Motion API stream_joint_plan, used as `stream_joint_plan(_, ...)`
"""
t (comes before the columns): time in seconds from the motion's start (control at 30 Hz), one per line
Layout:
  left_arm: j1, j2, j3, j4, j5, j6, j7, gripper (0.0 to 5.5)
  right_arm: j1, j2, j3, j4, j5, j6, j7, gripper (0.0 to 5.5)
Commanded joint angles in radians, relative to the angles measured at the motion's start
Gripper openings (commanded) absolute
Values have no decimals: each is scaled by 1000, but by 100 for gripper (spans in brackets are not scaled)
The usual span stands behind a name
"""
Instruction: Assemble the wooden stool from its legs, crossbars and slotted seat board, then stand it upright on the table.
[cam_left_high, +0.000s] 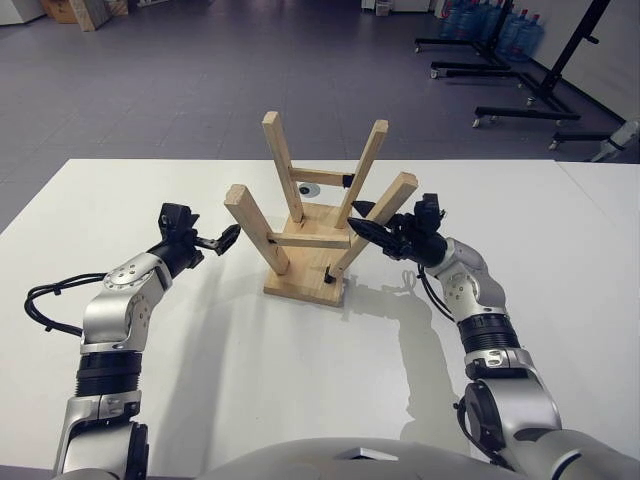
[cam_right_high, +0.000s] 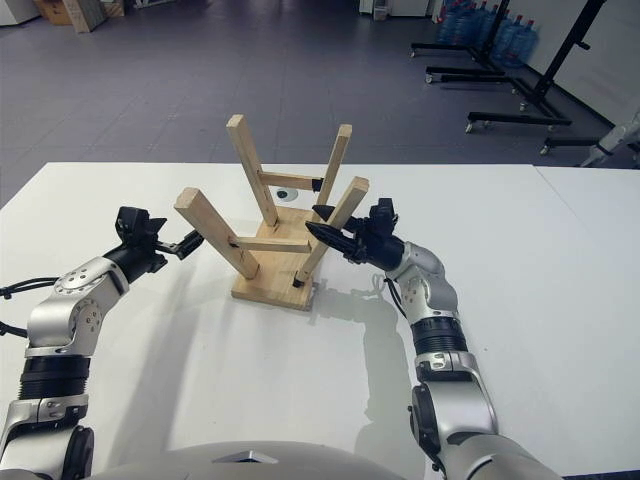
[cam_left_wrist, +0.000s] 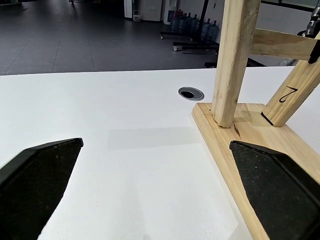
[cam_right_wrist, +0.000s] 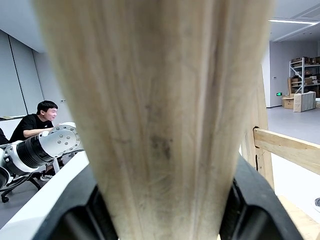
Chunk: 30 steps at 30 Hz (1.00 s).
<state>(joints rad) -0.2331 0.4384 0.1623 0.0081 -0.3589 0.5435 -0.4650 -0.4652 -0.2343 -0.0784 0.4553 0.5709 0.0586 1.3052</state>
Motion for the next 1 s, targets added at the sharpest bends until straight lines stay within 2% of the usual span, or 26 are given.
stream_joint_plan(0.03,10,-3,-10,-10,13,1,6,540,1,-18,24,-3,-49,-40,16,206)
stream_joint_plan(1.0,14,-10,-10,-3,22,-3,2,540,186,1,46,-210,-7,-38,-56,206)
